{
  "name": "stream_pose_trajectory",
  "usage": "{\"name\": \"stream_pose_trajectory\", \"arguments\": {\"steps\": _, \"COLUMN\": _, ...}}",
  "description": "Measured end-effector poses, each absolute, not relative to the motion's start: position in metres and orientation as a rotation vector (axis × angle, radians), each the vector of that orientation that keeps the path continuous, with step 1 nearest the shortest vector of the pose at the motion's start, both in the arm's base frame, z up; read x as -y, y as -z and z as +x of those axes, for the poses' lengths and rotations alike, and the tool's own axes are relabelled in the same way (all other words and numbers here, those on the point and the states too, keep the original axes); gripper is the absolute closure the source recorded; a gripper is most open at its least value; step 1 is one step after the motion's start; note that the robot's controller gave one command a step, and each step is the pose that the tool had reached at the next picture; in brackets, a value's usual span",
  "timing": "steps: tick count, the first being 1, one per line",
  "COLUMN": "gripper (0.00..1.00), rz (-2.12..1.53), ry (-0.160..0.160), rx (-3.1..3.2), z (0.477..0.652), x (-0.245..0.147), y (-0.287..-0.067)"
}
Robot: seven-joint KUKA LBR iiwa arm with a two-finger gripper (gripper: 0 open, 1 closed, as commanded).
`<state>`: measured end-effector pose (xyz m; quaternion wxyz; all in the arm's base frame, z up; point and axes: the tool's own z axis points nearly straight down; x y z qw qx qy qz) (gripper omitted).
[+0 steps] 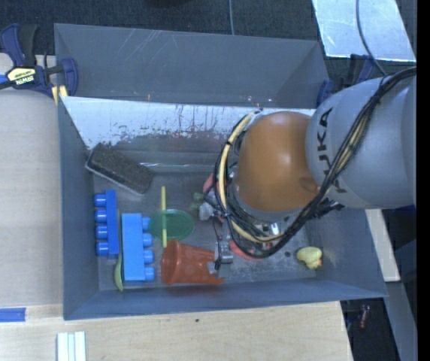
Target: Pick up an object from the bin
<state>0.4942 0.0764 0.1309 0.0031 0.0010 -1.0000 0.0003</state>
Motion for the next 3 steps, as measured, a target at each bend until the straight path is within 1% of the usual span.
{"name": "stream_pose_trajectory", "arguments": {"steps": 1, "gripper": 0.0, "rz": 0.0, "ry": 0.001, "rx": 3.144, "z": 0.496, "x": -0.076, "y": -0.135}}
{"name": "stream_pose_trajectory", "arguments": {"steps": 2, "gripper": 0.0, "rz": 0.124, "ry": 0.005, "rx": 3.144, "z": 0.492, "x": -0.067, "y": -0.089}}
{"name": "stream_pose_trajectory", "arguments": {"steps": 3, "gripper": 0.0, "rz": -0.019, "ry": -0.001, "rx": 3.15, "z": 0.505, "x": -0.006, "y": -0.072}}
